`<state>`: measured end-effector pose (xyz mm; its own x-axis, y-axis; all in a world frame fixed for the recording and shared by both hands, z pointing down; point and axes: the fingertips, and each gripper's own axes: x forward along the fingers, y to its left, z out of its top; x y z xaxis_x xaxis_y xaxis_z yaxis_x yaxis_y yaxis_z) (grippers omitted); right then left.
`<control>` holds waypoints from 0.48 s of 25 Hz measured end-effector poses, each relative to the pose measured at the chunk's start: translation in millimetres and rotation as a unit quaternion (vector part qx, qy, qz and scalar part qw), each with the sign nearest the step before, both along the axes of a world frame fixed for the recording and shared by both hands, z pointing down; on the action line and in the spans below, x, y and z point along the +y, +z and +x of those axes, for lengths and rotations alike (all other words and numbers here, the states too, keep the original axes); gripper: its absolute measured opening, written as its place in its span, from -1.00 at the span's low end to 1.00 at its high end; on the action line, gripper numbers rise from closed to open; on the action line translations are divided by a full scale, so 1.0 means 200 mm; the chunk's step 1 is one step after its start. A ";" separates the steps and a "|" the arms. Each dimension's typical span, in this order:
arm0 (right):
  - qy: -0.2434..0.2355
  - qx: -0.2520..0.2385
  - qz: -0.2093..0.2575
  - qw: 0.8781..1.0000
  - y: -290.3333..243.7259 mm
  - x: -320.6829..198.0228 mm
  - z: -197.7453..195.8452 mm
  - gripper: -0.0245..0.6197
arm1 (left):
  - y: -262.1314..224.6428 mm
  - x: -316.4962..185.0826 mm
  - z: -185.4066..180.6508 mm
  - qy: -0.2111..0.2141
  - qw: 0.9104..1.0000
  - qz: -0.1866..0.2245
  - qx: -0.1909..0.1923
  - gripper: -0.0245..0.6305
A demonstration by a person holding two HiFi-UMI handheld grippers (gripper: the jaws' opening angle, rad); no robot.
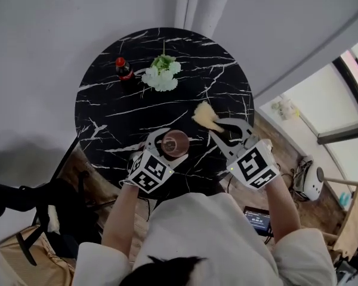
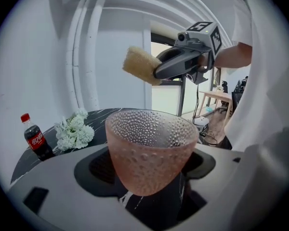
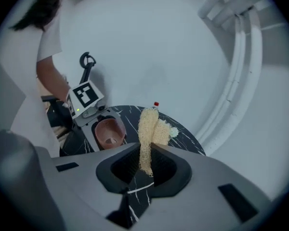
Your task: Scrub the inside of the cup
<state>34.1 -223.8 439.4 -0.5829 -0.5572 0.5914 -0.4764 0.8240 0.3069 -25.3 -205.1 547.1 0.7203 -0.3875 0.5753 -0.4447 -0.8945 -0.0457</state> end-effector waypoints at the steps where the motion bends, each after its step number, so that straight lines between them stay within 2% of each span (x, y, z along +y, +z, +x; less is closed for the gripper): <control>1: -0.020 0.018 0.006 1.000 0.00 0.02 -0.02 -0.73 | -0.01 0.00 -0.01 0.001 1.000 0.001 -0.002 0.24; 4: -0.066 0.065 0.026 0.995 0.00 0.07 -0.06 -0.73 | -0.02 0.02 -0.01 0.010 1.000 -0.001 -0.007 0.24; 7: -0.107 0.112 0.055 0.986 0.00 0.11 -0.10 -0.73 | -0.03 0.06 -0.02 0.041 0.999 -0.013 -0.023 0.24; 10: -0.153 0.152 0.079 0.973 -0.01 0.16 -0.15 -0.73 | -0.04 0.10 -0.01 0.078 0.996 -0.031 -0.042 0.23; 12: -0.188 0.189 0.096 0.959 0.00 0.20 -0.18 -0.73 | -0.05 0.11 -0.01 0.099 0.993 -0.042 -0.053 0.23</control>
<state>-1.2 -184.2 439.6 -0.5282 -0.4695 0.7075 0.0187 0.8266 0.5624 -26.6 -183.6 537.7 0.7119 -0.1909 0.6759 -0.2558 -0.9667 -0.0037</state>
